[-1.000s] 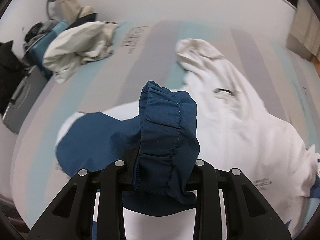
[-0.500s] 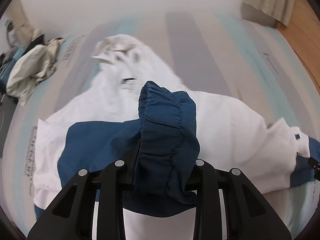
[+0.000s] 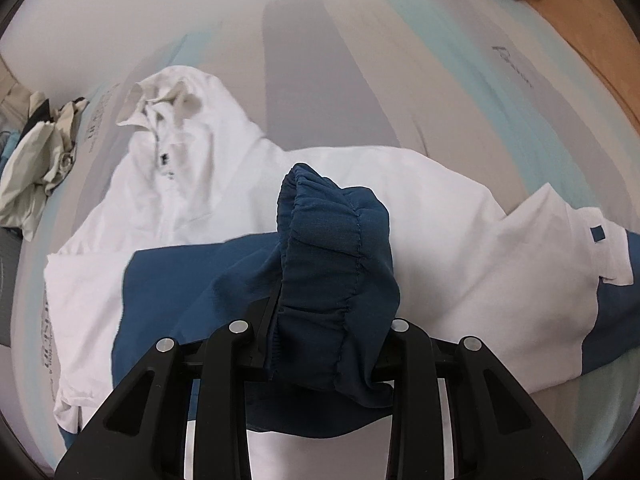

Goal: Fold large clothes
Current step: 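Carry the sleeve across the jacket body and open the left gripper, then close the right gripper on the other blue sleeve cuff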

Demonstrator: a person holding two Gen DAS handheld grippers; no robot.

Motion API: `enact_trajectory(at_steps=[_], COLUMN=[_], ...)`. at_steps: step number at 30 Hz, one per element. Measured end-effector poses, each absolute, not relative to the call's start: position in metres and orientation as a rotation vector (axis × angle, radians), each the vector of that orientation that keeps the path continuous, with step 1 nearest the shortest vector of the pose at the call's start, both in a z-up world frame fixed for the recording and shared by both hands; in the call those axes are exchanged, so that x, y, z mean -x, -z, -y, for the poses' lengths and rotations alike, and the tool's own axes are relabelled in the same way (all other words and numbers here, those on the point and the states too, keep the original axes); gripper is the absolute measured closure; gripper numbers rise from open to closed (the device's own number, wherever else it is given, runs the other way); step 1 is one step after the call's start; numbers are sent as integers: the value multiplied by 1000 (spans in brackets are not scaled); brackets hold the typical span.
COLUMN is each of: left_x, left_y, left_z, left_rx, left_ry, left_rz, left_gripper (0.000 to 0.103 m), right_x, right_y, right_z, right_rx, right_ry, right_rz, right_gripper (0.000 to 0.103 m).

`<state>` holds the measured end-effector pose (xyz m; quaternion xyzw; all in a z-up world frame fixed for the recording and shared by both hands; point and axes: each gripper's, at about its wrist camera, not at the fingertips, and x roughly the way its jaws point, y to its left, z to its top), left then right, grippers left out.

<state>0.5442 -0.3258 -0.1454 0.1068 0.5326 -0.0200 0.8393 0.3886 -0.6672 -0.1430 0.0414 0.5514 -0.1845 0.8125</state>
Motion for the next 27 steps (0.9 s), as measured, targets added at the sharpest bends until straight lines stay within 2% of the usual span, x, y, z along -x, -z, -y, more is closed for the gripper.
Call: enact_trajectory(at_steps=[3, 8, 10, 13, 15, 19, 23, 27], left_x=[-547, -554, -554, -554, -552, -548, -545, -545], left_y=[153, 163, 164, 166, 168, 168, 159, 155], left_z=[336, 348, 353, 364, 372, 385, 392, 396], left_rx=[-241, -221, -213, -195, -185, -166, -170, -186], left_ry=[36, 44, 54, 73, 85, 93, 81, 105], left_rz=[-1138, -1178, -1175, -1164, -1165, -1168, -1118, -1113], left_gripper=[72, 62, 47, 35, 33, 15, 6, 6], right_x=[-380, -364, -355, -346, -338, -333, -337, -342], right_y=[146, 149, 149, 152, 156, 157, 162, 172], right_z=[689, 729, 747, 773, 793, 815, 823, 826], right_rx=[-95, -117, -125, -174, -236, -349, -376, -379], right_ry=[420, 499, 525, 521, 506, 440, 377, 343], right_rz=[-1175, -1163, -1148, -1142, -1147, -1126, -1142, -1163], right_gripper=[7, 7, 7, 7, 7, 7, 7, 7])
